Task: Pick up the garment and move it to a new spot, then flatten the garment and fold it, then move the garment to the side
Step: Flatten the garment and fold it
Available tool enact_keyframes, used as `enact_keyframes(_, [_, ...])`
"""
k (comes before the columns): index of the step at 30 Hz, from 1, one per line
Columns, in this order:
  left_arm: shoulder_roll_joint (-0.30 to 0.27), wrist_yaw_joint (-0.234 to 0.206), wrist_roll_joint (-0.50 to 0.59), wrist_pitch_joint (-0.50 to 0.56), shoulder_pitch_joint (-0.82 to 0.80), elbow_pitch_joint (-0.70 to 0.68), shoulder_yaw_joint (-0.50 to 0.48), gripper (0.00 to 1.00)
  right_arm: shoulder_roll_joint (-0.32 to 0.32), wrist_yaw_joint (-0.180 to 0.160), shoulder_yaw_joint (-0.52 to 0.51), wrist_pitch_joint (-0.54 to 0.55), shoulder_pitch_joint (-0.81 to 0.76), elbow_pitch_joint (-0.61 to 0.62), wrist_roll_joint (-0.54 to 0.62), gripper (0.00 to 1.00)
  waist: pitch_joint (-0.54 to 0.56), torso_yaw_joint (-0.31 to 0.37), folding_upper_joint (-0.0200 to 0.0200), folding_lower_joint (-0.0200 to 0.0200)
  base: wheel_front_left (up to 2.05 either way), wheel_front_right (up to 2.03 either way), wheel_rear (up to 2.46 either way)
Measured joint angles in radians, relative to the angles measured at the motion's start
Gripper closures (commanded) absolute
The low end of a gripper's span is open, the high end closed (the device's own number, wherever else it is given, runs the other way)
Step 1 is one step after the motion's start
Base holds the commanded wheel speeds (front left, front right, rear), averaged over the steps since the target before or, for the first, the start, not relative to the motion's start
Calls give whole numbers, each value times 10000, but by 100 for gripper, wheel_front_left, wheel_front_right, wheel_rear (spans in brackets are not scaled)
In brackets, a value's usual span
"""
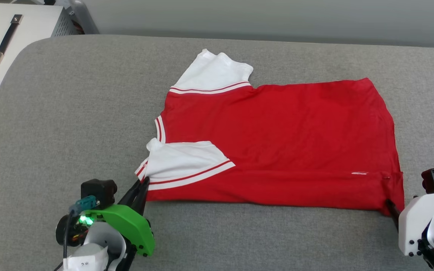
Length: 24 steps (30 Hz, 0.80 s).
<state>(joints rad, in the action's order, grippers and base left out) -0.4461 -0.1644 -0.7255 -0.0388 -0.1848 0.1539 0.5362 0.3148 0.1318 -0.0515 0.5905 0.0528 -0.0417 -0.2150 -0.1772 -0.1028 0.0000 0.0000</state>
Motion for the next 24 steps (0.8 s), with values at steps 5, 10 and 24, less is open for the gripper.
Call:
enact_keyframes(5, [-77, -86, 44, 10, 4, -430, 31, 100, -362, 0, -117, 36, 361, -491, 201, 0, -155, -100, 0, 0, 0, 0, 0])
enact_keyframes(10, [-117, -119, 75, 90, 4, -629, 107, 100, -556, 0, -339, -15, 544, -848, 368, 0, -285, -214, 0, 0, 0, 0, 0])
enact_keyframes(24, [-293, -117, 134, 328, 111, -176, 401, 100, -846, 0, -571, 82, 716, -1367, 453, 100, -127, -251, 0, 0, 0, 0, 0])
